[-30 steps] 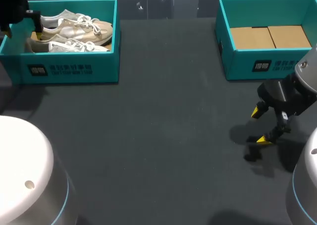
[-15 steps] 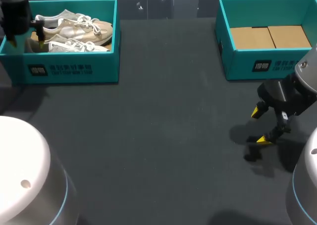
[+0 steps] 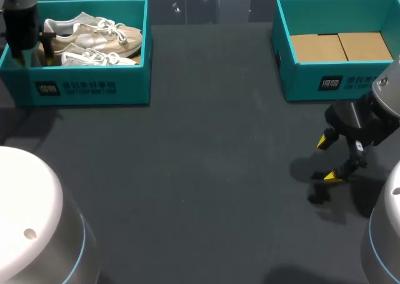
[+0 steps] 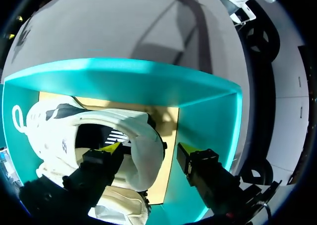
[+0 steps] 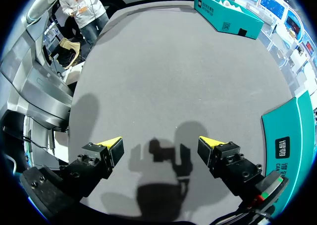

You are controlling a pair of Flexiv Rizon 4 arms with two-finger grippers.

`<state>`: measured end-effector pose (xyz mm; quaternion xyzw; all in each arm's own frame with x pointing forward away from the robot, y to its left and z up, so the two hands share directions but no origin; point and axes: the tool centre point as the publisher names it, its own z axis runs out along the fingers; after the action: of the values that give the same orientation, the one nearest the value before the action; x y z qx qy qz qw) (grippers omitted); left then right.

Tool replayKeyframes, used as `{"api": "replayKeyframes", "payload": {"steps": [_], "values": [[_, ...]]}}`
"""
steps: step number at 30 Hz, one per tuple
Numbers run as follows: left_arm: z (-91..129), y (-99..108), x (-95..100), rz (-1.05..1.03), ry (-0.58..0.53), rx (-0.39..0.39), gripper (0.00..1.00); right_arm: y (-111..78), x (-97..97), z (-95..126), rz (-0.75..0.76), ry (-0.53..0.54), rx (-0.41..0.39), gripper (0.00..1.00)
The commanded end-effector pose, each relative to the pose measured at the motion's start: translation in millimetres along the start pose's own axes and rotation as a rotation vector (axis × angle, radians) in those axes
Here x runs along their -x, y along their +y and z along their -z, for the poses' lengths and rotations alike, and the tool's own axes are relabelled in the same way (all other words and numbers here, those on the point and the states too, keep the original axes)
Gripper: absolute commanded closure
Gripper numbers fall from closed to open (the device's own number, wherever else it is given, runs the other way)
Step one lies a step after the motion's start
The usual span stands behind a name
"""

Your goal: Take the shoe out of the shoebox, open the shoe tongue, remove and reinsert the insole, then place the shoe into the shoebox

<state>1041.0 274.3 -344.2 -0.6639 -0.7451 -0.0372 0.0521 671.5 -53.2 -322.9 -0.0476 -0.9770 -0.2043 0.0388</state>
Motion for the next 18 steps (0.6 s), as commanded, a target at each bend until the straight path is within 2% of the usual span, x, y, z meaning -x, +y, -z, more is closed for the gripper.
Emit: {"api": "replayKeyframes", "payload": {"steps": [1, 9, 18], "values": [[-6.2, -2.0, 2.2, 0.002, 0.008, 0.007, 0.31, -0.5, -1.1, -0.2, 0.000, -0.002, 0.000, 0.00], [-16.4, -5.9, 3.7, 0.014, 0.031, 0.012, 0.32, -0.5, -1.1, -0.2, 0.000, -0.002, 0.000, 0.00], [-21.3, -7.7, 0.2, 0.029, 0.039, 0.013, 0.42, -0.5, -1.1, -0.2, 0.000, -0.002, 0.000, 0.00]]}}
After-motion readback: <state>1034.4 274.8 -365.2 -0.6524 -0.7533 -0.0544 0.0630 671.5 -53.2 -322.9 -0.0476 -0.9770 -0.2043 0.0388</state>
